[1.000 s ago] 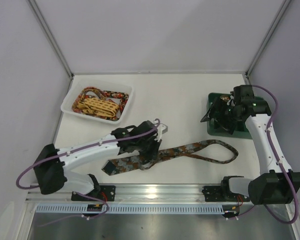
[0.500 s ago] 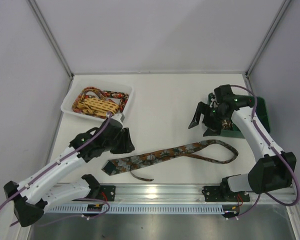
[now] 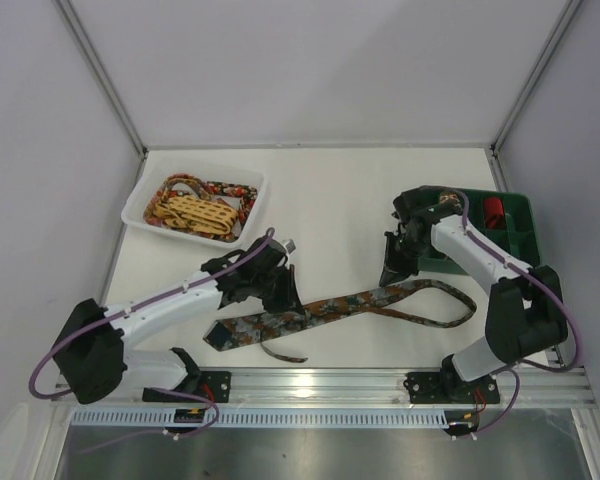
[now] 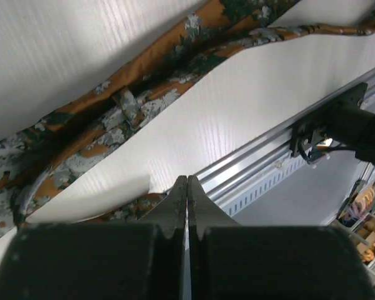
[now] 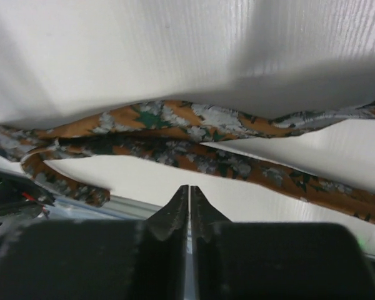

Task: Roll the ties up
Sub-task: Flatten the tie

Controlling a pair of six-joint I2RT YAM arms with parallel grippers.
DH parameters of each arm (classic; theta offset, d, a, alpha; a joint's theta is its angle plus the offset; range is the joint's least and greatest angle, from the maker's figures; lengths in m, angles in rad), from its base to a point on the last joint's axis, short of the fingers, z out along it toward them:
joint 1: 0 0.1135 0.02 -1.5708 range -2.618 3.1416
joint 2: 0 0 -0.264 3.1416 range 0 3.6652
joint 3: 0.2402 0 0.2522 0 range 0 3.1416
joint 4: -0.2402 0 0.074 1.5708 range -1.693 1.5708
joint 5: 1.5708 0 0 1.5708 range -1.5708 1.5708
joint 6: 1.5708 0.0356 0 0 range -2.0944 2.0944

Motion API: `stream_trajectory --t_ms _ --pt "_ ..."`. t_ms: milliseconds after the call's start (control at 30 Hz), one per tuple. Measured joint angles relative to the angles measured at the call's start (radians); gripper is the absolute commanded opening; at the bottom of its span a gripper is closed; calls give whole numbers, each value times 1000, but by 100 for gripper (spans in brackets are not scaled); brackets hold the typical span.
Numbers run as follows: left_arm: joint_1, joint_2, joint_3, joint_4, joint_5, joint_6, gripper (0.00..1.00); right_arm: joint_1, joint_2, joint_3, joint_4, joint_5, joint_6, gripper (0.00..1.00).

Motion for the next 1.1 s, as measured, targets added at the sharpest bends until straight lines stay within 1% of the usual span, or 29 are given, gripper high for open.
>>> stream_trajectory --t_ms 33,67,233,367,467,567,667,800,900,1033,1100 --pt "0 22 0 19 4 -8 1 8 17 -13 18 11 -2 1" --pt "0 45 0 29 5 -17 1 17 32 -23 35 24 -2 0" --pt "3 213 15 13 -6 -55 0 45 95 -72 135 82 -8 0" --pt "7 317 31 -43 -43 -79 0 46 118 -107 200 112 -12 0" --pt "28 332 31 -90 -77 -91 0 50 136 -143 248 128 -13 0" --pt "76 332 31 -125 -95 -97 1 74 179 -167 276 130 -6 0" --pt "141 333 32 -158 -106 -96 0 110 182 -164 292 117 7 0" --pt "246 336 35 -195 -111 -79 0 189 186 -166 326 86 63 0" --pt "310 348 64 -247 -153 -39 0 237 188 -168 344 64 96 0" --pt "338 355 138 -310 -216 28 1 252 203 -145 325 71 91 0" --pt "338 344 179 -335 -221 48 1 240 227 -108 303 86 71 4"
